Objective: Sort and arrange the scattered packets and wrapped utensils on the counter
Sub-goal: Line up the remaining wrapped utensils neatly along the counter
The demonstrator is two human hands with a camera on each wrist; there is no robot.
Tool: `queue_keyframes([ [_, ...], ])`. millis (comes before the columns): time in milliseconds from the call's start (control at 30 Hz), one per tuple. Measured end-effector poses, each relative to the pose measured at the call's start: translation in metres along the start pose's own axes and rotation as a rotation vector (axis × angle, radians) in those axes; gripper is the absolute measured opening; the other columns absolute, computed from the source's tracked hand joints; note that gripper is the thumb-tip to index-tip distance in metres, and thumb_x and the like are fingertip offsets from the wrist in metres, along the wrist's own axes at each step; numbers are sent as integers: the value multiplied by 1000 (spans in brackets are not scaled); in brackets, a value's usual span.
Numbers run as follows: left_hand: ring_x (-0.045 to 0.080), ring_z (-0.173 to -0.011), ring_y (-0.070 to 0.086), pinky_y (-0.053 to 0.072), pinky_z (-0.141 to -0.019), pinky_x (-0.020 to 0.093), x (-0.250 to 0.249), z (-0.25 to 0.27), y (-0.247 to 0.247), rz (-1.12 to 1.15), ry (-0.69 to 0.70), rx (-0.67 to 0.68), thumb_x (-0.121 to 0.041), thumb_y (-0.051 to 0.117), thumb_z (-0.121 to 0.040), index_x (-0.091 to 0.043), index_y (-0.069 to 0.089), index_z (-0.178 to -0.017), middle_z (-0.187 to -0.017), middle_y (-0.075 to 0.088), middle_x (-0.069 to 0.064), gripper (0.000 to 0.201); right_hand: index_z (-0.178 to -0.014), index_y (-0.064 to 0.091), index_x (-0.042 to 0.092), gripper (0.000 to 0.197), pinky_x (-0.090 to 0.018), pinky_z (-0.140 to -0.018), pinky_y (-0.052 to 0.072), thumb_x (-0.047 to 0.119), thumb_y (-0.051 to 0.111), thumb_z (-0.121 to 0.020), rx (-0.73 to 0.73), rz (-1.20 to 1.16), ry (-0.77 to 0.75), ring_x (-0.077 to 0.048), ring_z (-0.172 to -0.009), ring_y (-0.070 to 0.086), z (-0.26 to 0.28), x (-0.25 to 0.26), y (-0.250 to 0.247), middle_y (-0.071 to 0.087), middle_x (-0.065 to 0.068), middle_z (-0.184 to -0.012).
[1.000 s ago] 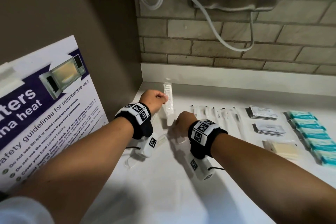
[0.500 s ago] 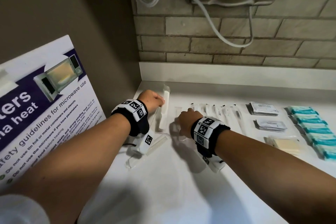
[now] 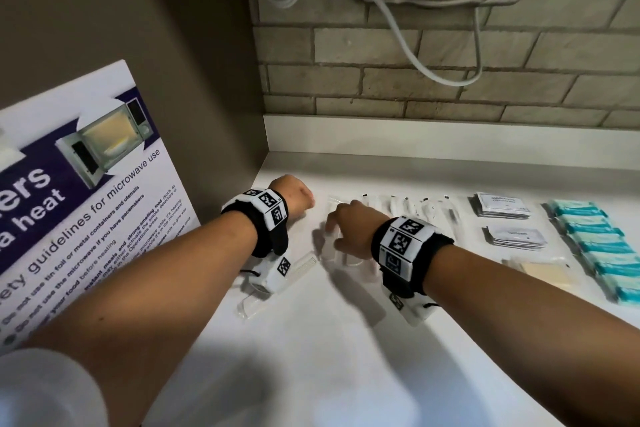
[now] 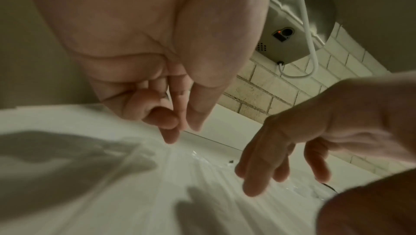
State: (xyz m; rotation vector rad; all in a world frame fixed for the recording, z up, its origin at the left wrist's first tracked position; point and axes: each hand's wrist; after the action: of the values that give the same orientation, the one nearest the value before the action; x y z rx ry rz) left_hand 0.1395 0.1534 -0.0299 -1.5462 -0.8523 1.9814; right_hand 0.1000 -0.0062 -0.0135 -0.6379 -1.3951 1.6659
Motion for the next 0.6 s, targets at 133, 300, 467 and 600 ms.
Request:
queue_keyframes([
  [133, 22, -104, 65, 49, -91, 26, 15, 9, -27, -218, 21, -38, -10, 63, -85, -14, 75, -96, -108, 72, 4, 18, -121, 63, 26, 39, -36, -95, 50, 24, 63, -82, 64, -44, -222, -23, -114, 58, -4, 35, 10, 65, 0, -121],
  [300, 20, -93, 67, 52, -79, 23, 30, 30, -28, -377, -64, 83, -26, 79, -74, -15, 73, -102, -103, 72, 3, 31, -92, 57, 24, 10, -36, -83, 51, 22, 51, -84, 144, 95, -318, -30, -102, 60, -4, 67, 31, 62, -5, -111],
  [467, 19, -105, 66, 51, -92, 26, 40, 33, -21, -373, -81, 68, -29, 81, -74, -17, 70, -113, -118, 69, 2, 43, -106, 61, 17, 25, -35, -80, 48, 27, 45, -88, 166, 149, -365, -30, -102, 59, -7, 67, 36, 61, -8, -111],
  [600, 17, -106, 65, 51, -90, 24, 43, 34, -22, -375, -100, 37, -33, 80, -74, -19, 71, -113, -119, 69, -1, 43, -94, 62, 17, 12, -34, -80, 48, 14, 57, -85, 183, 97, -408, -29, -98, 59, -2, 61, 22, 65, -7, -104],
])
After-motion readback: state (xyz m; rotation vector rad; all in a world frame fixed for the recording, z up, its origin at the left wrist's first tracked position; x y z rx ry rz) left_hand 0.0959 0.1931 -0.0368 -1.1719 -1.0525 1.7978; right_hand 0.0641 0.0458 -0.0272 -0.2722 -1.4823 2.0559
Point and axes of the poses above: each hand's wrist, its own z-axis away from the middle knuckle, its own y-axis out of the palm, x = y × z
